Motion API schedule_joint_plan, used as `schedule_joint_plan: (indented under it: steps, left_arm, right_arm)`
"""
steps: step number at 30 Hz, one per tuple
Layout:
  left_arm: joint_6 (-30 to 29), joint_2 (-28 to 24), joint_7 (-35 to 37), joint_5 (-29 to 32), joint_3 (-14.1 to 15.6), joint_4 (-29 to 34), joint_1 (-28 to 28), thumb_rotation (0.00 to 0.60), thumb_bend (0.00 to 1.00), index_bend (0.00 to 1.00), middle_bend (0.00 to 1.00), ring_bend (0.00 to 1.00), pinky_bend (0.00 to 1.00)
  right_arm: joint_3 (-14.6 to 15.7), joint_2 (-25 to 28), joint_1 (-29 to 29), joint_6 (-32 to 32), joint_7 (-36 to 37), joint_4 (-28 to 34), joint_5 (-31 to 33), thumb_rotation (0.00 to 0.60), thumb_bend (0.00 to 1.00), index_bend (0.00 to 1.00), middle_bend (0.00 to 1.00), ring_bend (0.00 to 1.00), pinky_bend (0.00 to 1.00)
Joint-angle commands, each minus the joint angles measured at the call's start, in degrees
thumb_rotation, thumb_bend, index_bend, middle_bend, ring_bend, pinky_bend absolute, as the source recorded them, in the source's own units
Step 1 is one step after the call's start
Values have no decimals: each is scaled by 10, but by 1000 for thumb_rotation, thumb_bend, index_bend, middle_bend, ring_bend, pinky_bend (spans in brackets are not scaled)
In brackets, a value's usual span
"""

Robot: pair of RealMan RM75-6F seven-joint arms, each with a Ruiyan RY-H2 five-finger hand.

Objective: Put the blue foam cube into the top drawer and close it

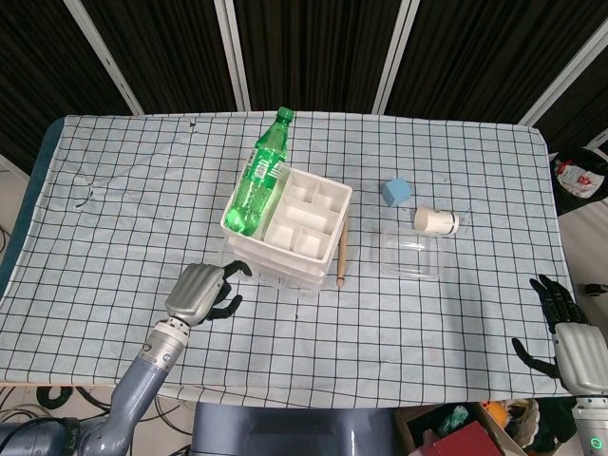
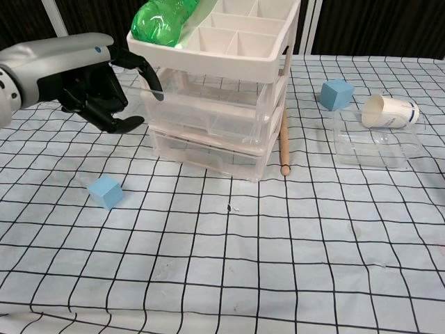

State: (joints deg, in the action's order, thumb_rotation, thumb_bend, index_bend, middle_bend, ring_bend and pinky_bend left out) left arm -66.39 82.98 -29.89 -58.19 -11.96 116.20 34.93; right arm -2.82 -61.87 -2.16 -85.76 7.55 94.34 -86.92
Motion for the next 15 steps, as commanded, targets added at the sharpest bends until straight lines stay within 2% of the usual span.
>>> schedule_joint_plan:
  steps: [1, 4, 8, 12, 15]
  left_arm:
    - [1, -15, -2, 2, 10, 18, -3, 600, 396, 376, 1000, 958, 913]
    - [-1, -23, 0, -6, 15, 27, -4, 600, 387, 329, 1000, 958, 914]
    - [-10, -28, 14, -33, 20, 33, -10, 600, 295, 247, 1000, 957, 914]
    - [-24, -34, 36, -73, 25, 36, -20, 600, 235, 228, 1000, 957, 913]
    - [-38, -46, 53, -110, 36, 42, -32, 600, 230, 227, 1000, 957, 913]
  right_arm:
    - [0, -1, 0, 0, 0, 0, 0, 600, 254, 0, 0, 0, 176]
    - [0, -1, 0, 0, -1, 0, 0, 600, 255, 0, 0, 0, 176]
    - [0, -1, 0, 0, -1, 1, 1, 600, 254, 0, 0, 0, 176]
    - [0, 0, 0, 0, -1, 1, 1, 600, 254, 0, 0, 0, 176]
    - [0, 0, 0, 0, 0, 1, 1, 600, 255, 0, 0, 0, 176]
